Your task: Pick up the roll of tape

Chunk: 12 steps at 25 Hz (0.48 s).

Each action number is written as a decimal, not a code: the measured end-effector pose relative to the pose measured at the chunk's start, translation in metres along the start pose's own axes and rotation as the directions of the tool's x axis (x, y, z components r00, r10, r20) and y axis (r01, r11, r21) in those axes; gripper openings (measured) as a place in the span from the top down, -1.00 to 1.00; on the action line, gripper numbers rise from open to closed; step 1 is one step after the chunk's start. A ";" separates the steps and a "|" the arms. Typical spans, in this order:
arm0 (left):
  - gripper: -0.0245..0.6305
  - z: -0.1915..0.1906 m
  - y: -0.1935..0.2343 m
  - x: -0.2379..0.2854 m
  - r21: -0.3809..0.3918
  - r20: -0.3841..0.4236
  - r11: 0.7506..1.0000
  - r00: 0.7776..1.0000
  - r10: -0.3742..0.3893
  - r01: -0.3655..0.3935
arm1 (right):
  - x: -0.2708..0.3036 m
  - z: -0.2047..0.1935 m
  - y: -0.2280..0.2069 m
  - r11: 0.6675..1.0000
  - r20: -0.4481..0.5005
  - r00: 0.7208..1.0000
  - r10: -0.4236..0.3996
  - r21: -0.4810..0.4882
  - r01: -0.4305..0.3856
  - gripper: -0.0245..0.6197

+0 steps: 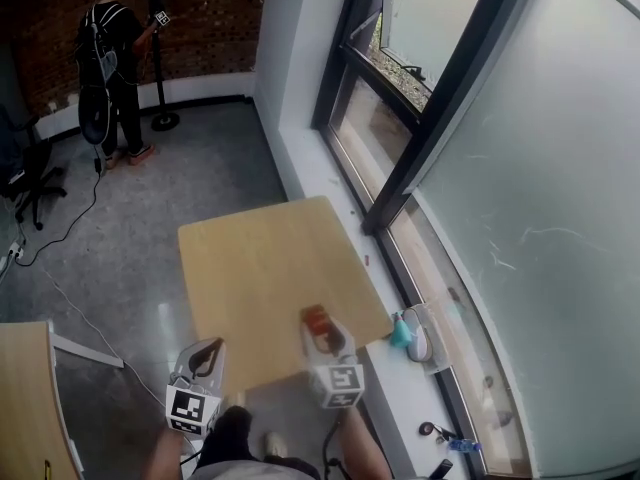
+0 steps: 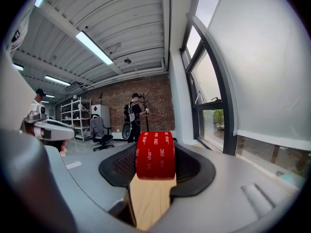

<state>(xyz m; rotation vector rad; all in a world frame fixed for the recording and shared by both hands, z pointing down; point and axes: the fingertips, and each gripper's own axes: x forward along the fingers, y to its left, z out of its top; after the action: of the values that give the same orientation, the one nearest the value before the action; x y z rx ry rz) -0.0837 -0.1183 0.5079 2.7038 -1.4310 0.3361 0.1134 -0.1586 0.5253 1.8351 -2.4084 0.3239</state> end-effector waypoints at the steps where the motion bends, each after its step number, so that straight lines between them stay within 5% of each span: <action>1: 0.92 0.003 -0.003 -0.003 0.002 0.007 1.000 1.000 0.004 -0.004 | -0.006 0.003 0.000 1.000 0.006 1.000 0.001 0.000 -0.001 0.28; 12: 0.93 0.020 -0.030 -0.037 -0.028 0.063 0.999 0.997 0.036 -0.034 | -0.073 0.022 0.007 1.000 0.061 0.998 -0.007 -0.010 0.008 0.28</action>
<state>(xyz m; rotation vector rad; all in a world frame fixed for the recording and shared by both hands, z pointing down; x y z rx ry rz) -0.0761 -0.0748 0.4816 2.6941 -1.4896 0.2336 0.1280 -0.0934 0.4884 1.8765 -2.4371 0.2579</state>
